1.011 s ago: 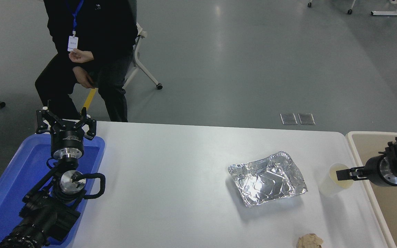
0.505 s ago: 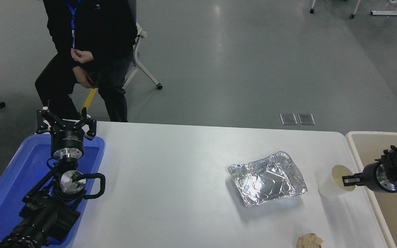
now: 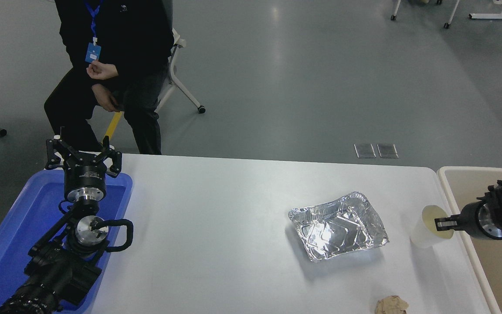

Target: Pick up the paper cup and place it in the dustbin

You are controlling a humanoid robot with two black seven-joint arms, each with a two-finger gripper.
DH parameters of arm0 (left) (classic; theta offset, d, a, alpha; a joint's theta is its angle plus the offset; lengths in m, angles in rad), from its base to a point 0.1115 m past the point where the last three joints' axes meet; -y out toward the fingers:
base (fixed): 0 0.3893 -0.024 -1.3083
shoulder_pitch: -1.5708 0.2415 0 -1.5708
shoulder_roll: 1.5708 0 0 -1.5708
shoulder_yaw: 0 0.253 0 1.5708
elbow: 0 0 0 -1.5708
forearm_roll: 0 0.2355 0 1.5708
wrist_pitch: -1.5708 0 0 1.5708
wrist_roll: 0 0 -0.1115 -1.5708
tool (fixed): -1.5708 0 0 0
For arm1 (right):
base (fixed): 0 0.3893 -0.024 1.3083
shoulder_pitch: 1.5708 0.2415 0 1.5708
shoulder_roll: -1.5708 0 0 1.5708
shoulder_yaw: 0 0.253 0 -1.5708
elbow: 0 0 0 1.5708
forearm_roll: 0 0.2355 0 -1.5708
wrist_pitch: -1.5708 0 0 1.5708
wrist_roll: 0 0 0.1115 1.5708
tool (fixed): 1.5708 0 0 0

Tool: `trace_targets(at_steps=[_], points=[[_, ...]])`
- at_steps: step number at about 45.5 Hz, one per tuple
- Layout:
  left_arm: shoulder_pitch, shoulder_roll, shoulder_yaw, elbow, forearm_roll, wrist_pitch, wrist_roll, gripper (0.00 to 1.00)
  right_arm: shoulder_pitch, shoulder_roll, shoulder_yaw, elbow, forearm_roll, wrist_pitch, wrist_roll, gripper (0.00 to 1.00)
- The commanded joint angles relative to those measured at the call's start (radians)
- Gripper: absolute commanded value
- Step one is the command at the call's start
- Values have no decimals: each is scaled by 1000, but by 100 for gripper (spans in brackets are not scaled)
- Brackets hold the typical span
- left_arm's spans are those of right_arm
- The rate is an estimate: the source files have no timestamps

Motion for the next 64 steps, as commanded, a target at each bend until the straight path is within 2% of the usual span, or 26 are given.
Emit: trace_targets(at_steps=[1, 17, 34, 50, 58, 60, 64], points=[[2, -1, 0, 0, 1, 0, 0, 99, 131, -87, 15, 142, 6, 46, 4, 0], [0, -1, 0, 0, 1, 0, 0, 99, 442, -247, 18, 287, 6, 368, -2, 0], [0, -1, 0, 0, 1, 0, 0, 99, 735, -336, 17, 294, 4, 661, -7, 0], [0, 1, 0, 0, 1, 0, 0, 99, 867, -396, 18, 279, 6, 664, -8, 0], [0, -1, 0, 0, 1, 0, 0, 99, 878, -420, 23, 175, 14, 664, -11, 0], [0, 1, 0, 0, 1, 0, 0, 99, 867, -428, 30, 138, 41, 664, -10, 0], [0, 1, 0, 0, 1, 0, 0, 99, 826, -452, 29, 70, 153, 514, -11, 0]])
